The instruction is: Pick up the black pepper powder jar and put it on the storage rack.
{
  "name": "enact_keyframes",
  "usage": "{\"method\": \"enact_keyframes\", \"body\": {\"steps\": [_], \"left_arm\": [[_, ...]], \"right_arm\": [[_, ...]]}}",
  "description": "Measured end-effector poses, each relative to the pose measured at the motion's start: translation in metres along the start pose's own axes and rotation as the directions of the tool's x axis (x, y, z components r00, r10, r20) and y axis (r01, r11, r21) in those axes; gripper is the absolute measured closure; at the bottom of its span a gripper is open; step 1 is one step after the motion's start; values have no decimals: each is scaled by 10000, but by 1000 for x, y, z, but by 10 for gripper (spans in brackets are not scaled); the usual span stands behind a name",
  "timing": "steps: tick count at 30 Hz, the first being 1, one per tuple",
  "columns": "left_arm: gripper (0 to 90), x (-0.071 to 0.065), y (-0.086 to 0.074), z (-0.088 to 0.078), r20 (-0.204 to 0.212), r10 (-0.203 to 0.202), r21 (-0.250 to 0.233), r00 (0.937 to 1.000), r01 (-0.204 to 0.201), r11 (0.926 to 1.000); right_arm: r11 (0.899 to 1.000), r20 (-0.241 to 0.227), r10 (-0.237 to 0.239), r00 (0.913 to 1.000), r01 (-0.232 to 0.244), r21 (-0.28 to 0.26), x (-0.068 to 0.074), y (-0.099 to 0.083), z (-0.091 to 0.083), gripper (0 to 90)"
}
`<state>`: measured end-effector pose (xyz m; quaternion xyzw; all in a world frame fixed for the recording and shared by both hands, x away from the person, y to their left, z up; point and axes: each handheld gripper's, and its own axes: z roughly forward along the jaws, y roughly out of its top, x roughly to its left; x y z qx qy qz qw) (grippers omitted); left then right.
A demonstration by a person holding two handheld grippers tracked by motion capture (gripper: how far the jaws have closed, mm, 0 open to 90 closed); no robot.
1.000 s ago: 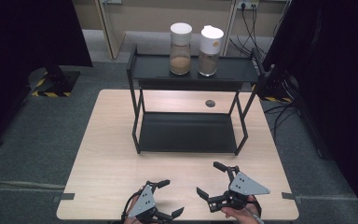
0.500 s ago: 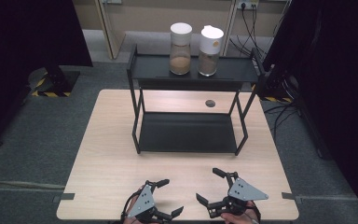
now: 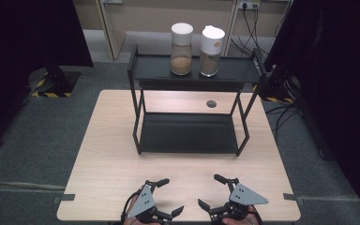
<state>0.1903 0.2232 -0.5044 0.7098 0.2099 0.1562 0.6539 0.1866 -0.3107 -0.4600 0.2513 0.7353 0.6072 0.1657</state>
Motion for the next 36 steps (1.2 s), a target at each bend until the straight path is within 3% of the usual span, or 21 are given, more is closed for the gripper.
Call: {"method": "enact_keyframes", "body": {"steps": [9, 36], "left_arm": [[23, 0, -1, 0, -46, -36, 8, 10000, 36, 10000], [23, -1, -2, -1, -91, 17, 0, 10000, -17, 10000]], "right_arm": [[9996, -40, 217, 9998, -216, 197, 2, -7, 0, 6], [9995, 106, 251, 9996, -253, 167, 3, -9, -5, 7]]}}
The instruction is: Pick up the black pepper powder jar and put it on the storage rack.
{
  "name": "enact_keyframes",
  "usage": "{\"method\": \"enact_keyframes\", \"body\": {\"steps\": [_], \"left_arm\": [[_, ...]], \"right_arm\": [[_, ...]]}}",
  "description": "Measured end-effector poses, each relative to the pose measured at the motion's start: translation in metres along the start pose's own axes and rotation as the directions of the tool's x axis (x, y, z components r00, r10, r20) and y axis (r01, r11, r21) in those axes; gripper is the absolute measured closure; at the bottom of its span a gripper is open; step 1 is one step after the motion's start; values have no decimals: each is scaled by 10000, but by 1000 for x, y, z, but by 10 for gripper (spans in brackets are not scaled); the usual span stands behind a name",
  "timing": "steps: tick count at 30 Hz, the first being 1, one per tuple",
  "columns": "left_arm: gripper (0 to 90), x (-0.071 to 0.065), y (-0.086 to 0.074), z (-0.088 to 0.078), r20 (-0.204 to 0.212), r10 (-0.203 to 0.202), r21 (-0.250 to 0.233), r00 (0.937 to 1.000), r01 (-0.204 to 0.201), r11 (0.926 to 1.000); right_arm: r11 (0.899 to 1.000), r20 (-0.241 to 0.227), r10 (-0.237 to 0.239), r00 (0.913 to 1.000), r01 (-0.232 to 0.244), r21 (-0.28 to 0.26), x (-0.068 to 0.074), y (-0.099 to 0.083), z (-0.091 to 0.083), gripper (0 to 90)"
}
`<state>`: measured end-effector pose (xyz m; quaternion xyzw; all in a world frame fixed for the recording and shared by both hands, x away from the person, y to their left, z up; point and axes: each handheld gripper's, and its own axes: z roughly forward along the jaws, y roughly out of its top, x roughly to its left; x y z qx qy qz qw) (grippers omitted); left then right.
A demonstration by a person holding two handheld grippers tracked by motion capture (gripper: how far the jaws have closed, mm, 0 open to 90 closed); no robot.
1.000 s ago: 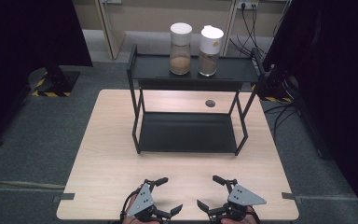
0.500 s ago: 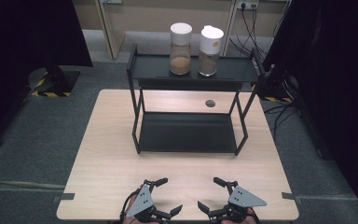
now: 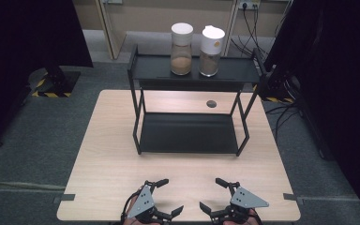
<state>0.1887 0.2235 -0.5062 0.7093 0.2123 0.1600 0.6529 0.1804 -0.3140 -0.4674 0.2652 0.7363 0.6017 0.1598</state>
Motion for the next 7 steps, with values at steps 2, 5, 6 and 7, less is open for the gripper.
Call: {"method": "enact_keyframes", "body": {"steps": [2, 5, 6, 7], "left_arm": [[23, 0, 0, 0, -14, 0, -4, 10000, 0, 10000], [23, 0, 0, 0, -27, -4, 3, 10000, 4, 10000], [23, 0, 0, 0, -29, -1, 6, 10000, 1, 10000], [23, 0, 0, 0, -30, 1, 8, 10000, -1, 10000]], "right_arm": [[10000, 6, 7, 10000, -7, -10, 0, 0, 0, 7], [10000, 9, -2, 10000, 2, -13, 0, 0, -1, 7], [10000, 15, 5, 10000, -5, -15, 0, 0, -1, 7], [10000, 17, 3, 10000, -3, -14, 0, 0, -1, 7]]}}
